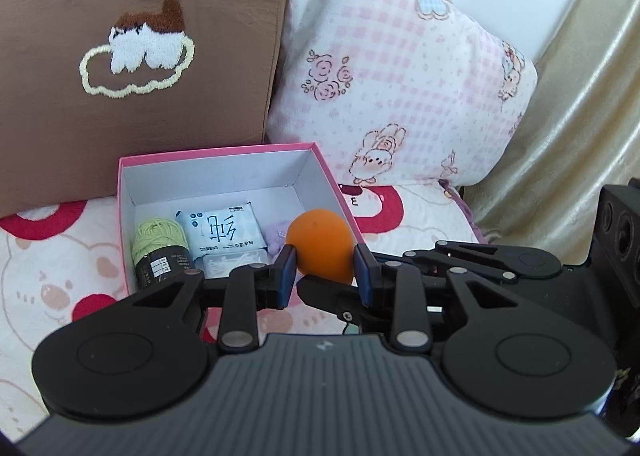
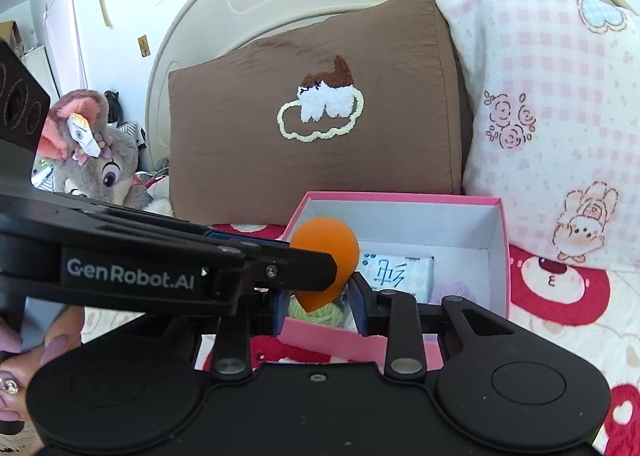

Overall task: Organize objects
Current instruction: 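Lift the orange sponge with the left gripper over the pink box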

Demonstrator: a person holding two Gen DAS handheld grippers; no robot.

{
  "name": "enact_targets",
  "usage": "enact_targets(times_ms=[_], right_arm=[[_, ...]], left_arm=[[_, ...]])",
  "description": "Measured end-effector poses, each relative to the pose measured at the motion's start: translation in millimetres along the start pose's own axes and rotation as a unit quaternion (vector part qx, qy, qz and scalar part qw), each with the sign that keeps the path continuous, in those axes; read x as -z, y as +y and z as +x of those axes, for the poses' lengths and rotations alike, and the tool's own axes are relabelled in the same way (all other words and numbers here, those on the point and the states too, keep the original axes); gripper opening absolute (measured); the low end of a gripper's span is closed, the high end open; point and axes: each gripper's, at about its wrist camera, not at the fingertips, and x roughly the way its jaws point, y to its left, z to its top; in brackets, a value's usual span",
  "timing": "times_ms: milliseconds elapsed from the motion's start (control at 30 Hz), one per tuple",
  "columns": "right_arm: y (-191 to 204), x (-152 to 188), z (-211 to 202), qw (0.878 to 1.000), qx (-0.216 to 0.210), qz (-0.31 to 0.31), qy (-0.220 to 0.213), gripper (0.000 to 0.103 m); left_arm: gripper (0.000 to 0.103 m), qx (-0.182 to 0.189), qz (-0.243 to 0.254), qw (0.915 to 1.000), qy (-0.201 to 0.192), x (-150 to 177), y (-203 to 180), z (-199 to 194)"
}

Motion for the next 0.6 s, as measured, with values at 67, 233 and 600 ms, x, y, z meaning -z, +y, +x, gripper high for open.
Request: enact_targets(times_ms=[67,233,600], right_arm=[[-3,-3,8,1.000,0.003,0.003,0.005,0.036],[-12,-5,28,1.000,0.027,-0.006,0.014,0.036],[-52,20,74,0.999,0.048,-0.009,0.016,0.036]], left_arm=[[0.029,-0.002,-0.003,1.0000,0.001,-3,4,9],[0.029,0.003,-0.011,0.9999,0.002,-7,13,38],[0.030,0.023,-0.030,0.9992,0.016,5,36,110]])
